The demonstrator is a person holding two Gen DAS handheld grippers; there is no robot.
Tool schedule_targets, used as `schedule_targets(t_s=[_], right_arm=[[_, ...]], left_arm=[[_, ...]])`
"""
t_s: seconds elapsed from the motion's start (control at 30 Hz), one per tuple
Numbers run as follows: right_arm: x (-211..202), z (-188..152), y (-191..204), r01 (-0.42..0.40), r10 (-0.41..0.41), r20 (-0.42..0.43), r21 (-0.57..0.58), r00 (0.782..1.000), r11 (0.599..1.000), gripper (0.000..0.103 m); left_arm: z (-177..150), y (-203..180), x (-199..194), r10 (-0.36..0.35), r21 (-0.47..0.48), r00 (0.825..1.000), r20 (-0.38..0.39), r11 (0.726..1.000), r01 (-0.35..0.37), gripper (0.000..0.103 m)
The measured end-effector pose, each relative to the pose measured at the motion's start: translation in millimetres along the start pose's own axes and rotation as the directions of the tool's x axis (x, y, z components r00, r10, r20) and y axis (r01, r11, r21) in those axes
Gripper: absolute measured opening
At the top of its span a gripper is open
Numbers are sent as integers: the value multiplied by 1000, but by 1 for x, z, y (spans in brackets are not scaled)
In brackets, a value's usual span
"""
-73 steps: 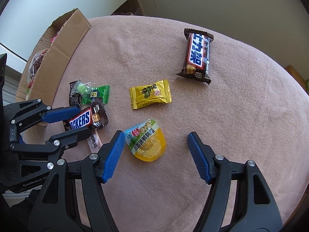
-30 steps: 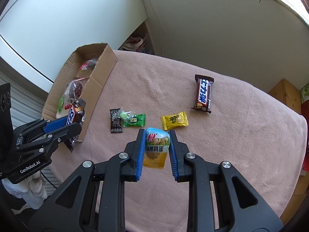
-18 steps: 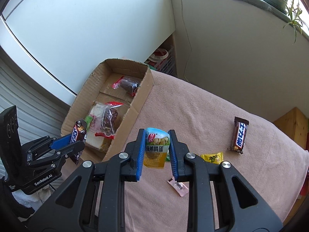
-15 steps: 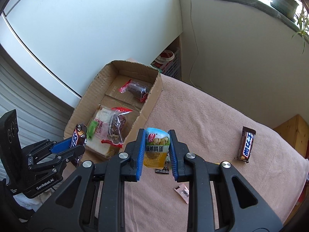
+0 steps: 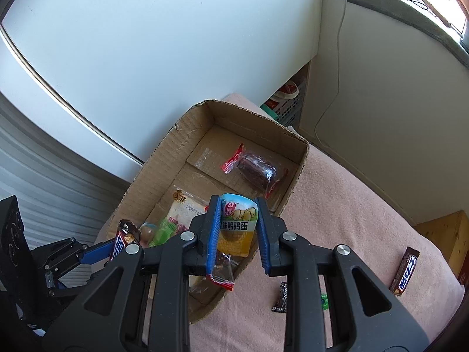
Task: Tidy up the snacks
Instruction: 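Carry both snacks into the box and open both grippers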
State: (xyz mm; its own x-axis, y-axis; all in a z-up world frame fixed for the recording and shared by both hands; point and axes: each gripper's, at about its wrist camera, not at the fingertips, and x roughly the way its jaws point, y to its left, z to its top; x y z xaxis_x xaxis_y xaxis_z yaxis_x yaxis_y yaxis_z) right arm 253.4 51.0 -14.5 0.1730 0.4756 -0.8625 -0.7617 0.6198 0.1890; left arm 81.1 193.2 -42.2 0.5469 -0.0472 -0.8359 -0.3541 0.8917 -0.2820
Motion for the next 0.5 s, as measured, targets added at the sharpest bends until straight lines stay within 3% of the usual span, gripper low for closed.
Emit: schedule_targets(t_s=[0.5], right_arm=[[43, 24, 26, -30, 27, -69, -45, 997, 999, 24]], left_arm=[[1, 8, 8, -19, -29, 1000, -12, 999, 18, 27]])
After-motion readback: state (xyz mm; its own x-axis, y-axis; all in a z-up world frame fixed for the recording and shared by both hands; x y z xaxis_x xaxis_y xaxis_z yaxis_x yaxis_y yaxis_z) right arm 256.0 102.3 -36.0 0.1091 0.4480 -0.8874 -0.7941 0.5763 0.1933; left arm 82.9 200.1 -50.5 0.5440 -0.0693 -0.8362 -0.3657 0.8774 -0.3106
